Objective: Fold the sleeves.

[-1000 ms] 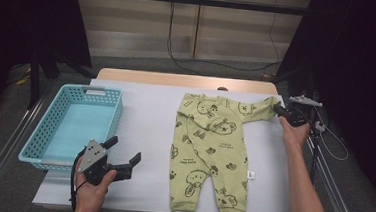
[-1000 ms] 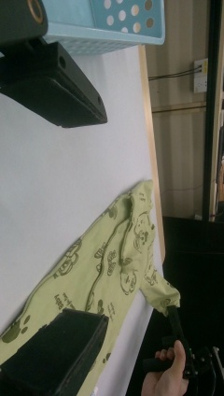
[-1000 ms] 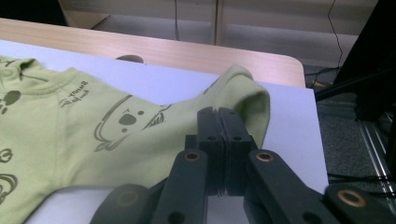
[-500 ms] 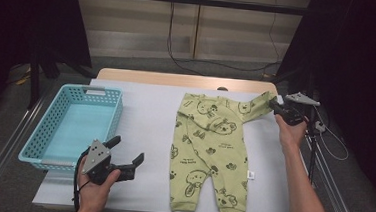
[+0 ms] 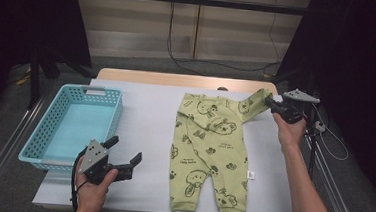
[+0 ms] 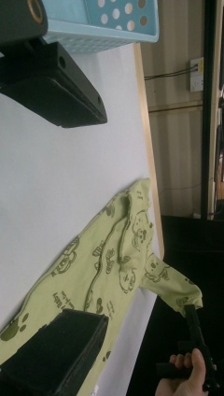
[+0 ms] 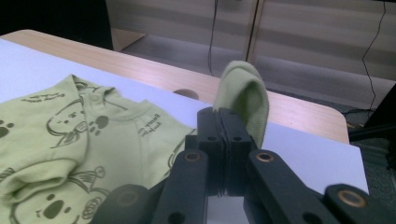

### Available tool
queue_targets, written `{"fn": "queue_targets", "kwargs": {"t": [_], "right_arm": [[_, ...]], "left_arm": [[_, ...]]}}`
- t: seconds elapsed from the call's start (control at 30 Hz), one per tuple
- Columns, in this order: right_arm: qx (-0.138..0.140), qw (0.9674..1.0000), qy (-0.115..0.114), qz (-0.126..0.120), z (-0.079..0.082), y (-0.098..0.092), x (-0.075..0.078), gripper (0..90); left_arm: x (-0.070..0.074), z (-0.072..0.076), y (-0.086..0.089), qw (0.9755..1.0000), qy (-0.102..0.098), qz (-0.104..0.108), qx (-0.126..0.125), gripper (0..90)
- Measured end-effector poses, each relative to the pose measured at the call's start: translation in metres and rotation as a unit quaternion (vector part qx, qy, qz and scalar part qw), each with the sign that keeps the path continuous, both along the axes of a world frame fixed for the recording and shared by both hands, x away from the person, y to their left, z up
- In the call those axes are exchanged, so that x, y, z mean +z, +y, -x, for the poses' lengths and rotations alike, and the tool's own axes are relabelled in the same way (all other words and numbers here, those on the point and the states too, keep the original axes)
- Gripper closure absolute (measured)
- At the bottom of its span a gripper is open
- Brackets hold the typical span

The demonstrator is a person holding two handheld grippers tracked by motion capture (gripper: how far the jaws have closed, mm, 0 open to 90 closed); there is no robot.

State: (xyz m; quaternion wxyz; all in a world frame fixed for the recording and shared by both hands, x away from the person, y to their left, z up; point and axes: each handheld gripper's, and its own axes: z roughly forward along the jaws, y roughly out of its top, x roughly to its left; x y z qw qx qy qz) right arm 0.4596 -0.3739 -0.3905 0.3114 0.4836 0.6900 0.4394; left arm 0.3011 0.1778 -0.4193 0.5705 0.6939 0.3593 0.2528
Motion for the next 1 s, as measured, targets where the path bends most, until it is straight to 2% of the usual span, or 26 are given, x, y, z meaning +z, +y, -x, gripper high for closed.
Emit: {"fn": "queue_targets", "kwargs": {"t": [0.03,0.07,0.23,0.47,0.5,0.53,0.57,0.6,0.73,0.77,0.83,1.0], "right_arm": [[0.004,1.0,-0.002,0.002,0.0,0.001,0.002,89.1],[0.007,1.0,0.001,-0.001,0.001,0.004,0.004,89.1],[0.031,0.9995,-0.003,0.004,0.001,0.014,0.015,89.1],[0.044,0.9991,-0.001,-0.001,-0.002,0.026,0.026,89.1],[0.047,0.9989,-0.002,-0.001,-0.002,0.027,0.028,89.1],[0.049,0.9988,0.0,-0.001,-0.003,0.028,0.029,89.1],[0.053,0.9986,-0.001,-0.003,-0.003,0.03,0.031,89.0],[0.054,0.9985,-0.002,-0.001,-0.003,0.031,0.032,89.0],[0.064,0.9979,-0.002,-0.004,-0.003,0.038,0.036,89.0],[0.067,0.9977,-0.003,-0.007,-0.003,0.04,0.036,89.0],[0.074,0.9972,-0.003,-0.011,-0.004,0.043,0.037,89.0],[0.087,0.996,-0.012,-0.011,-0.005,0.052,0.039,89.0]], "left_arm": [[0.0,0.001,-0.002,0.9999,0.001,0.014,0.0,4.5],[0.0,0.001,-0.002,0.9999,0.002,0.015,-0.001,4.4],[0.0,0.0,-0.002,0.9999,0.0,0.011,0.001,4.5],[-0.001,0.0,-0.003,0.9998,0.005,0.018,0.001,4.5],[-0.001,0.0,-0.002,0.9999,0.005,0.016,0.002,4.4],[0.0,0.0,-0.001,1.0,0.005,0.003,0.003,4.4],[0.0,0.0,-0.002,0.9999,0.005,0.015,0.003,4.4],[0.0,0.0,-0.001,0.9999,0.002,0.011,0.002,4.4],[-0.001,0.0,-0.003,0.9998,0.006,0.021,0.003,4.5],[-0.001,0.0,-0.002,0.9999,0.002,0.011,0.002,4.5],[-0.001,-0.001,-0.004,0.9998,0.008,0.017,0.001,4.4],[0.0,-0.001,-0.003,0.9999,0.005,0.012,0.001,4.4]]}}
